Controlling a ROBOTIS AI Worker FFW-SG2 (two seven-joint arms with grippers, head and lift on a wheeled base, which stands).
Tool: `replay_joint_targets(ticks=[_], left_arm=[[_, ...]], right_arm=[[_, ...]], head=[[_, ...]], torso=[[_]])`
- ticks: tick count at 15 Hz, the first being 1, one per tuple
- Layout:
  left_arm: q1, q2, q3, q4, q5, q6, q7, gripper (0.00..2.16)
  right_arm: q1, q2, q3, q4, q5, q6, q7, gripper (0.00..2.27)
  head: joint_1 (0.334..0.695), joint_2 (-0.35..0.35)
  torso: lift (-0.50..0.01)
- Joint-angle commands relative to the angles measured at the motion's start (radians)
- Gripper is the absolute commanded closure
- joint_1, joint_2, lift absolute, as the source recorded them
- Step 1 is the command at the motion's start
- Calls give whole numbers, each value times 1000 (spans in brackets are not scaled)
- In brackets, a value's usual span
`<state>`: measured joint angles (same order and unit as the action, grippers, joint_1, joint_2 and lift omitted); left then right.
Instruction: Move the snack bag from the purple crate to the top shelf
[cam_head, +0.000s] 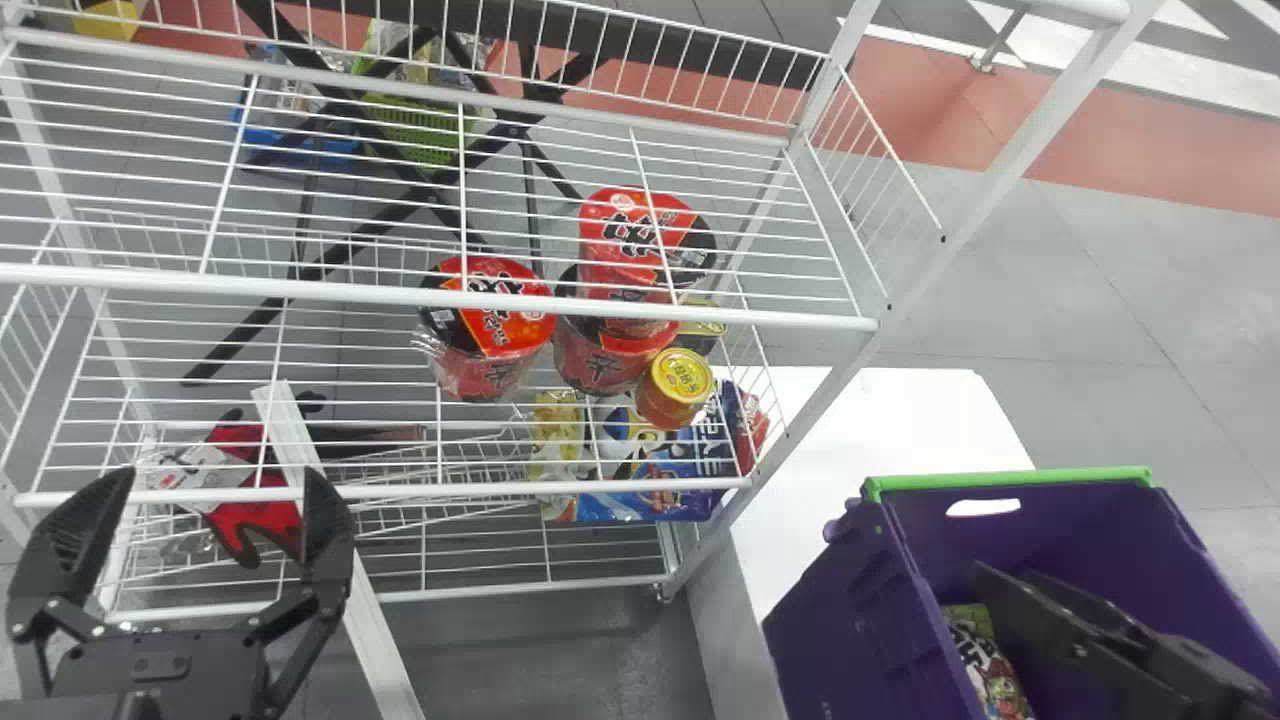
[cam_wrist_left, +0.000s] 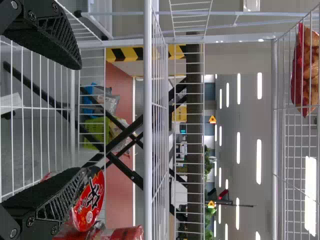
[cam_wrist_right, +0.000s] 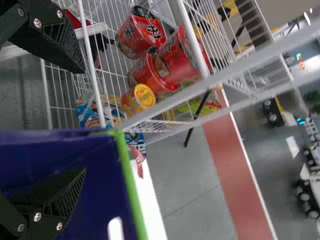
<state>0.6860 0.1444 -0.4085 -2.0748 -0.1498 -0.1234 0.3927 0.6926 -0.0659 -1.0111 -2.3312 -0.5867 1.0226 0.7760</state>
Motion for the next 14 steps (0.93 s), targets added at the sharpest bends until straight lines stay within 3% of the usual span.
replay_joint_targets(ticks=[1,8,14], left_arm=[[-8,0,-10,12,-2,0,0,87],[-10,6,-18,16,0,-6,2,87],[-8,7,-27,16,-13,-3,8,87]], right_arm=[[-73,-6,-106,53,24,103,37,137],[-134,-98,-136,204,225,75,161,137],[-137,-203,-142,296,461,-20,368,140]], head=[[695,-350],[695,-350],[695,-350]], torso=[[-455],[-455],[-455]])
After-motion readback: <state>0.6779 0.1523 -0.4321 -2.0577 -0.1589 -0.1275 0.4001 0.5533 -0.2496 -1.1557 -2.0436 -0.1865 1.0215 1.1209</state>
